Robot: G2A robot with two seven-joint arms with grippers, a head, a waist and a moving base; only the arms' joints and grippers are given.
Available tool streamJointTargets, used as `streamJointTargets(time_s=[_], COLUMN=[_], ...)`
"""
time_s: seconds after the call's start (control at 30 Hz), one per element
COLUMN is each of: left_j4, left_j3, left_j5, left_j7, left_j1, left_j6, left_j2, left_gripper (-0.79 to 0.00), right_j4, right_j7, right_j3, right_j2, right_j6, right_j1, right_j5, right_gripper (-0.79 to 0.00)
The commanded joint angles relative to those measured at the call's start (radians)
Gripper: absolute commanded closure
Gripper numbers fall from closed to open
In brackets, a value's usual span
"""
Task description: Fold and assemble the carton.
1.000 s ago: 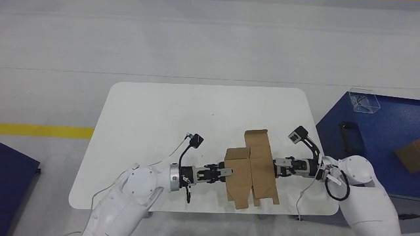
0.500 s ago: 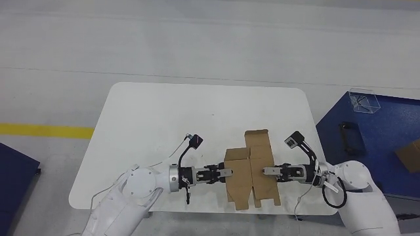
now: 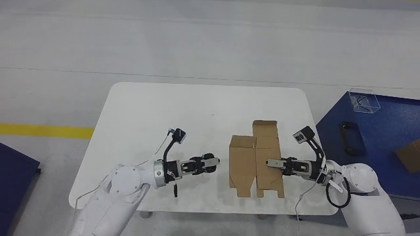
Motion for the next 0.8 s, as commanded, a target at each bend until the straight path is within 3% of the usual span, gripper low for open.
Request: streamJointTargets(time_s=[0.0,0.13,0.27,0.5,0.63,0.77], left_j4=[0.011,0.043,0.058,0.058,0.058,0.058], left_j3=[-0.055,-0.14,-0.152,-0.152,-0.152,-0.152], left_j5=[-0.002,-0.025,-0.015,-0.015,-0.015,-0.015], left_j7=[-0.001,0.013,0.038,0.038,0.038,0.038], left_j1=[0.018,0.053,0.058,0.058,0.058,0.058], left_j6=[-0.004,-0.007,0.002,0.002,0.002,0.002], left_j2=[0.012,0.029,0.031,0.031,0.031,0.031], left_gripper=[-0.785,-0.785,-0.785,-0.785,-0.785,-0.785], right_j4=[0.0,0.0,-0.041,-0.32,-0.465,-0.526], right_j7=[0.001,0.001,-0.036,-0.146,-0.229,-0.293], right_j3=[-0.001,-0.001,0.015,0.067,0.016,-0.066], right_j2=[0.0,0.0,0.0,-0.003,-0.009,-0.017], right_j6=[0.0,0.0,-0.009,-0.033,-0.004,0.016], right_j1=[0.0,0.0,-0.009,-0.003,0.049,0.117], right_j5=[-0.001,-0.001,0.019,0.165,0.123,0.065], right_gripper=[0.0,0.0,0.0,0.0,0.0,0.0])
